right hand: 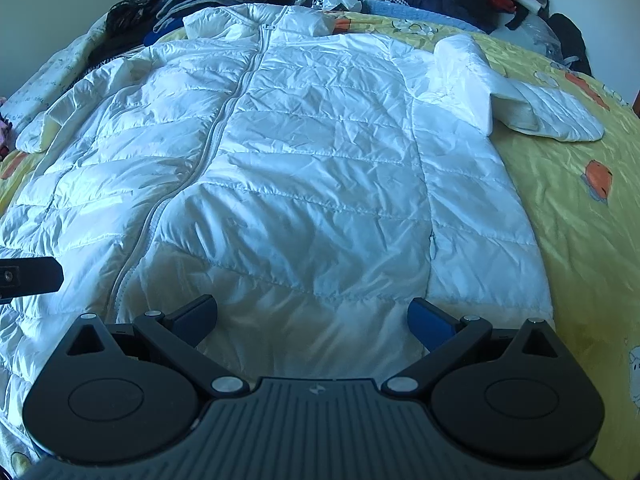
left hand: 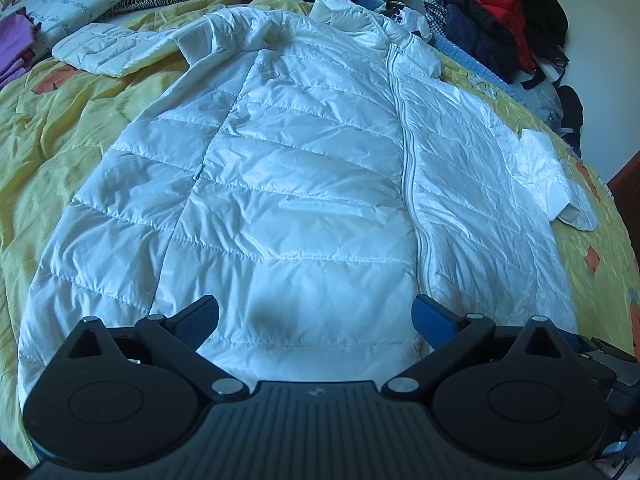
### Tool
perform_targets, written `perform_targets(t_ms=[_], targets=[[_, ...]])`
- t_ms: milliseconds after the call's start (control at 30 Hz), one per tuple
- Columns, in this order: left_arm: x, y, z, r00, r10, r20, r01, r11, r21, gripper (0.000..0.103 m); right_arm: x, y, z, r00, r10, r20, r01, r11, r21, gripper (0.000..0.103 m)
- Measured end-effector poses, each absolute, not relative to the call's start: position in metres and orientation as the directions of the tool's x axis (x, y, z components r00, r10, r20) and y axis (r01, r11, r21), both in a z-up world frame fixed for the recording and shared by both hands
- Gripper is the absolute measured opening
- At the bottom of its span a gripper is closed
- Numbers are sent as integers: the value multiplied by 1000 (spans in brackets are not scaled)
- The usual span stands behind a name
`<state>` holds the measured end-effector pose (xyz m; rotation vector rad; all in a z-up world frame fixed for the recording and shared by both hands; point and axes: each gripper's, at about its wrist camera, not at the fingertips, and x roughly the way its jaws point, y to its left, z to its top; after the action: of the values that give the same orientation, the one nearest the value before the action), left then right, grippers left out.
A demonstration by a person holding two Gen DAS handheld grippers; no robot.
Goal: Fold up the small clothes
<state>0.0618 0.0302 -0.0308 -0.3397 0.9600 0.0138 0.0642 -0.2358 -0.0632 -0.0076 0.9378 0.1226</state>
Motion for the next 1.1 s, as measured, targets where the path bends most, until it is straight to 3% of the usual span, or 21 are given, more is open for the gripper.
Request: perform_targets(t_ms=[200, 567, 667, 833, 933, 1100], targets=[[77, 34, -28, 597, -120, -793, -158, 952, -263, 103, 85, -234, -52, 613, 127, -780, -176, 984, 23, 102], [170, 38, -17, 702, -2, -712, -151, 977, -152, 103, 222, -252, 17, 782, 192, -593, -221, 975, 25, 103], [200, 37, -26, 707, 13, -707, -151, 979, -134, 103, 273, -260, 23, 764, 263, -589, -235, 964, 126, 103], [233, 36, -53, 723, -7, -691, -141, 977, -157, 103, 366, -278, 14, 666, 495, -558, -298, 862, 409, 103], [244, 37, -73, 726, -27, -687, -136, 974, -182, 103, 424, -289, 0, 621, 581, -526, -243, 781, 575, 103], [240, 31, -91, 785, -23, -619, -90, 984, -150, 103, 502, -304, -31, 614, 622, -485, -124, 683, 719, 102]])
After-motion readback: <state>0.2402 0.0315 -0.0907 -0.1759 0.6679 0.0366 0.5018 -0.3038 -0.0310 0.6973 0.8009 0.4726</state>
